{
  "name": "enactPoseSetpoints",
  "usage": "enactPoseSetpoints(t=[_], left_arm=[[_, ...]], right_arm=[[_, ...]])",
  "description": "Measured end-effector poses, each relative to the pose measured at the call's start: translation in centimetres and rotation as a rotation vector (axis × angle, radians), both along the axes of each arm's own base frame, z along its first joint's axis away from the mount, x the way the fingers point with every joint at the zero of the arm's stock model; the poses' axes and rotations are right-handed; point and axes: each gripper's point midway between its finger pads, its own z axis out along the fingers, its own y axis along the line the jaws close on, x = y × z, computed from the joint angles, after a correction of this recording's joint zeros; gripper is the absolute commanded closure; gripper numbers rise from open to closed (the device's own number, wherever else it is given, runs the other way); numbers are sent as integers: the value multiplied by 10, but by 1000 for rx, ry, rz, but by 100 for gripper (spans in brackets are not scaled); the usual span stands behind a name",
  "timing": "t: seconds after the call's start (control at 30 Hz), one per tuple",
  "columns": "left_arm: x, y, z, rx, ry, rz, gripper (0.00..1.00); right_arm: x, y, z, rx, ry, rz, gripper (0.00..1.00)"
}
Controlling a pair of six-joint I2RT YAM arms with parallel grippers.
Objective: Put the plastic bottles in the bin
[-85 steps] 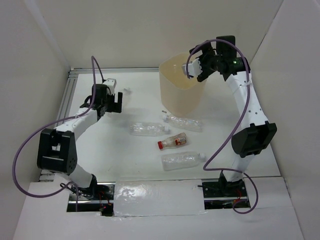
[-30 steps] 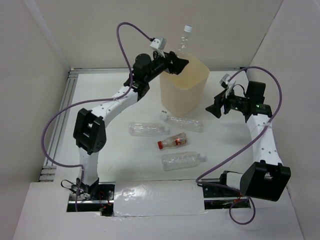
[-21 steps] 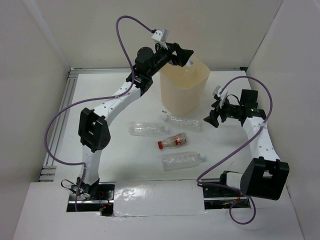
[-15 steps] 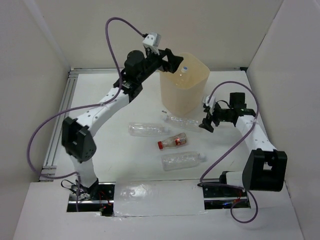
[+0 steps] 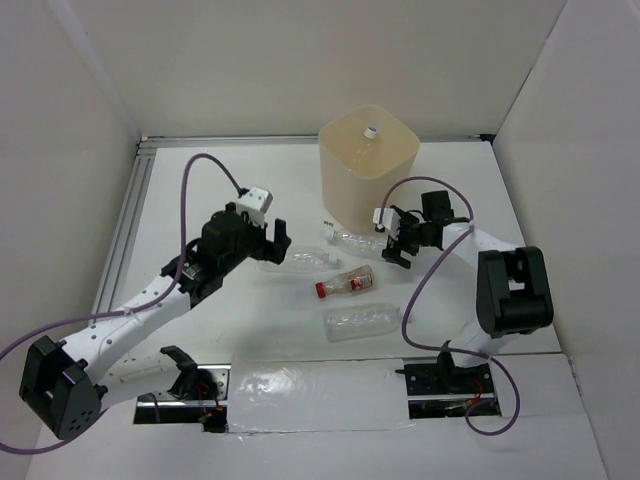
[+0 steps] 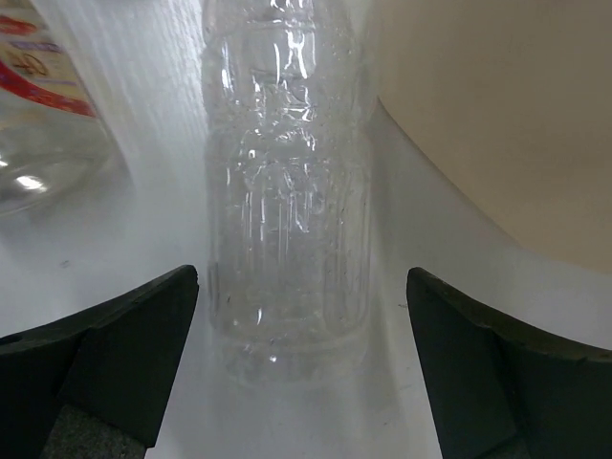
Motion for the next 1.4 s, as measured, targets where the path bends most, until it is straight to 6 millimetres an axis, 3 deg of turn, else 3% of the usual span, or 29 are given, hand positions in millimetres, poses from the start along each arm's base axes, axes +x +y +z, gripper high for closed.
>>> enactPoseSetpoints(t=[0.03,0.1,0.17,0.2,0.23,0.33,0.47,0.57,0.63,0.8,0.93,1.07,1.2,1.27,1.4], left_arm=[[-7,4,-19,39,37,0,1],[-19,13,-50,115,91,-6,1],[-28,18,-71,188,107,-35,1],[-31,18,-77,217,104,-53,1],[-32,19,-82,245,93,-73,1],[-32,15,-87,321,28,-156,1],[-23,5,-84,376,-52,-233,1],[-17,-2,-97,444,-76,-298,1],[-15,-6,-109,488,-73,-343,1],[-10,-12,-130,560,-84,-417,1],[-4,-17,-143,602,-98,-458,1],[2,-22,-153,639,-111,-493,1],[6,-24,-152,660,-145,-509,1],[9,-26,-149,660,-164,-507,1],[13,-28,-144,664,-197,-506,1]], right_arm=[[3,0,-5,-16,-4,0,6],[6,2,-14,-43,-8,13,23],[4,3,-25,-69,3,39,42],[4,5,-26,-70,-2,57,58],[6,5,-25,-77,-13,68,64],[1,2,-25,-84,16,78,78],[-9,-13,-12,-55,59,72,78],[-22,-32,31,-36,15,91,79],[-29,-39,74,-39,-80,131,79],[-61,-23,187,-33,-378,257,79],[-75,-11,255,34,-553,223,76],[-54,-8,308,91,-686,123,71],[-2,-6,351,46,-800,68,66],[33,-6,348,-22,-826,42,64],[94,-9,309,-207,-779,2,58]])
